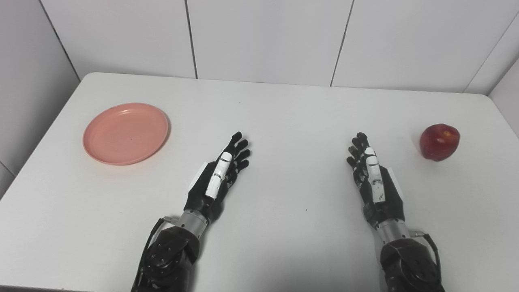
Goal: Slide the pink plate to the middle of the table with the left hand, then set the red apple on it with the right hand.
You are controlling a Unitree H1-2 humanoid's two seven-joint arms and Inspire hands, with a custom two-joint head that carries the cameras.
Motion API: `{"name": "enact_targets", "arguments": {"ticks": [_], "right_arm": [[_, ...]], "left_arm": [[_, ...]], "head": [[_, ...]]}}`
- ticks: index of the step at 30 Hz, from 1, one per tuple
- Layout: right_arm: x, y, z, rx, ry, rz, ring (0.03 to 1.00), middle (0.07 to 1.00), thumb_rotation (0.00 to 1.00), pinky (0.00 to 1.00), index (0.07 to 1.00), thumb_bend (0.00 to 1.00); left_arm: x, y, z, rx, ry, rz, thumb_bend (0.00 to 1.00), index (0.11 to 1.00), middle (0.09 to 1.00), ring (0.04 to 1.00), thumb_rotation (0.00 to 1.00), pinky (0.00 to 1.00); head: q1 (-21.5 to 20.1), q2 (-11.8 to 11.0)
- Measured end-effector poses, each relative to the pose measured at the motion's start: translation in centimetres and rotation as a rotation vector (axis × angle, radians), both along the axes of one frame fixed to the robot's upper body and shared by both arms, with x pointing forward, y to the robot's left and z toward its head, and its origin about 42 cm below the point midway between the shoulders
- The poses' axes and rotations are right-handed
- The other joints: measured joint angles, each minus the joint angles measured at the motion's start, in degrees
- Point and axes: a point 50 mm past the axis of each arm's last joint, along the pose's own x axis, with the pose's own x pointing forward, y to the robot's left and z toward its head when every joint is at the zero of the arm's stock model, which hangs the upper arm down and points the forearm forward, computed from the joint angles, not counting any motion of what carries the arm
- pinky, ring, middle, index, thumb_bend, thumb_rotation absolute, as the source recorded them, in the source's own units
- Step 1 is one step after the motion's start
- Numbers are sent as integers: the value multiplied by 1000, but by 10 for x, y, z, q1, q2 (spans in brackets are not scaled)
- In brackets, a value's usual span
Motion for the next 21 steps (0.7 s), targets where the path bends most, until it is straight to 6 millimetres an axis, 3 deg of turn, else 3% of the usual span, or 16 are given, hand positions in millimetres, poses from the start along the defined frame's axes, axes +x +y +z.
{"name": "enact_targets", "arguments": {"ticks": [21], "right_arm": [[0,1,0,1,0,1,1000,1000,1000,1000,1000,258]], "left_arm": [[0,1,-1,-8,-3,-1,437,978,979,961,996,981]], "head": [[-1,0]]}}
